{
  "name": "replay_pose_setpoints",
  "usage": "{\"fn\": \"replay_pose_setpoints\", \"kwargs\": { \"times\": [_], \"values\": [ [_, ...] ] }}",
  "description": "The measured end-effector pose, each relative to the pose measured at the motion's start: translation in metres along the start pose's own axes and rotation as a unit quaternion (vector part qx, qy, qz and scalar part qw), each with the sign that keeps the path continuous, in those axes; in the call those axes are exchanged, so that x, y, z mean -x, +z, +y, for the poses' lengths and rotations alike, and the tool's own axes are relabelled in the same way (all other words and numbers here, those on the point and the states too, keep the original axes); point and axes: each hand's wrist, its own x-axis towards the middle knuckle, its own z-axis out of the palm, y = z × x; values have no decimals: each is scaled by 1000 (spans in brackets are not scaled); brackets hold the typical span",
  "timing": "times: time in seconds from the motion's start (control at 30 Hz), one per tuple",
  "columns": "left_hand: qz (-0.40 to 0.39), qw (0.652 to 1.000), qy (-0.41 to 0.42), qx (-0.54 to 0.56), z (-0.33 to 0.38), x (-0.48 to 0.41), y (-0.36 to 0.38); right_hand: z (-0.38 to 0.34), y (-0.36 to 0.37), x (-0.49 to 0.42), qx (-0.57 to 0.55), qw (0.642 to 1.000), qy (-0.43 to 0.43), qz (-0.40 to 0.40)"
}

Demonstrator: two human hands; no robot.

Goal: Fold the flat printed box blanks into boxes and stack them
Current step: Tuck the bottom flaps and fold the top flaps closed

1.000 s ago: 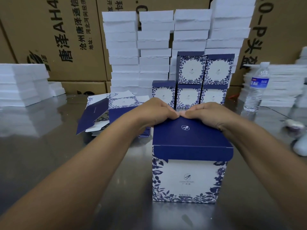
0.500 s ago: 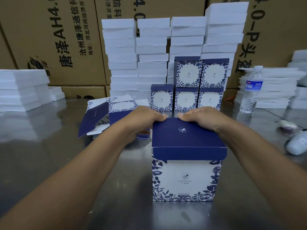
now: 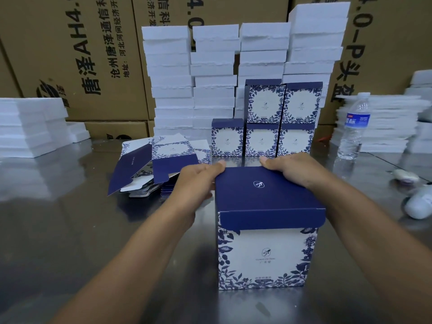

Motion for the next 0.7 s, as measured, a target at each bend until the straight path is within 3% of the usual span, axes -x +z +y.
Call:
{"fn": "replay_pose_setpoints", "kwargs": {
  "times": [0.13, 0.7],
  "values": [
    [39, 998, 25, 38, -3, 2, 7, 5, 0, 0, -10, 1000, 14, 12],
    [36, 998, 15, 42, -1, 7, 8, 13, -2, 10, -84, 991, 44, 89]
  ]
}}
